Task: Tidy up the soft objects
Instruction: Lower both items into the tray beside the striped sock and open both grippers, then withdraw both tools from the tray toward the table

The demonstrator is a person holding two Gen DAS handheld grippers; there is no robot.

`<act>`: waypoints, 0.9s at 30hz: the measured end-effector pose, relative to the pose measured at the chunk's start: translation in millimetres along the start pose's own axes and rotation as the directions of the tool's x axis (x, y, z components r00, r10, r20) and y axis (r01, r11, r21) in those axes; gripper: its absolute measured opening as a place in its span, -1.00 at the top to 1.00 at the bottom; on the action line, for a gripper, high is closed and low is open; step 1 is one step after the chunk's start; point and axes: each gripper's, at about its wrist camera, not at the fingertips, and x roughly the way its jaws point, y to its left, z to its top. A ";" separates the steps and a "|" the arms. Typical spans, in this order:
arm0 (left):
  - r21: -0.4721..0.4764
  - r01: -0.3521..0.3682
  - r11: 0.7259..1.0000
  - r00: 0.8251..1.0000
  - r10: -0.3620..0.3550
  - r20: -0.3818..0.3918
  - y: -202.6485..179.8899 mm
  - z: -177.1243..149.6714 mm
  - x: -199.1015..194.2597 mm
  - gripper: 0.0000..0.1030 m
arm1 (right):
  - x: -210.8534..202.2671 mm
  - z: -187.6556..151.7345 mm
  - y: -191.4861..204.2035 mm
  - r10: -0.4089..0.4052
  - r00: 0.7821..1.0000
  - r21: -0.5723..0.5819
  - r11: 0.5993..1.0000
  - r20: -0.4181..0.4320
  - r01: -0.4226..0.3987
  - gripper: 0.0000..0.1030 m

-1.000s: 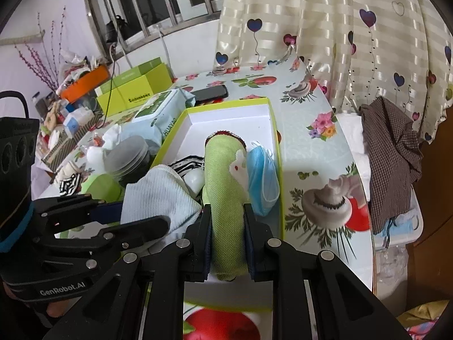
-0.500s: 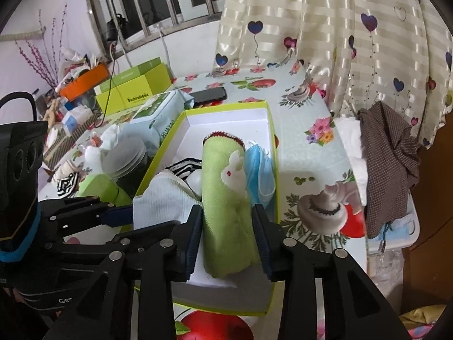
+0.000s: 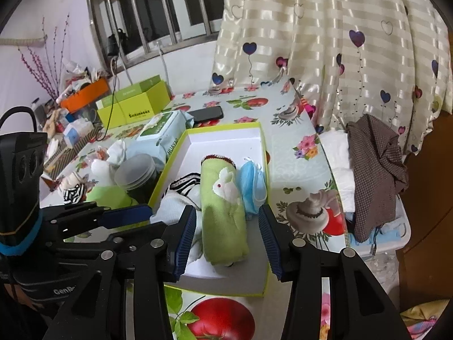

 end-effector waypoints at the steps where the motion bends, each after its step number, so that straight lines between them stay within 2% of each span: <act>1: -0.001 0.003 1.000 1.000 -0.002 0.008 0.3 -0.1 -4.6 0.26 | -2.0 -0.3 0.5 -0.001 1.000 0.001 1.000 0.003 0.001 0.12; 7: -0.004 0.014 1.000 0.999 -0.014 0.045 2.7 -2.1 -25.5 0.26 | -15.6 -1.7 11.5 0.000 1.000 -0.004 1.000 0.021 0.000 0.12; 16: -0.011 -0.026 1.000 0.995 0.027 0.091 14.6 -12.7 -55.8 0.26 | -26.3 -3.4 40.2 0.032 0.999 -0.042 0.999 0.028 -0.031 0.11; 27: -0.064 -0.073 0.995 0.990 0.081 0.120 44.5 -28.7 -79.0 0.26 | -21.6 -2.5 80.2 0.078 0.997 -0.095 0.993 0.016 -0.076 -0.01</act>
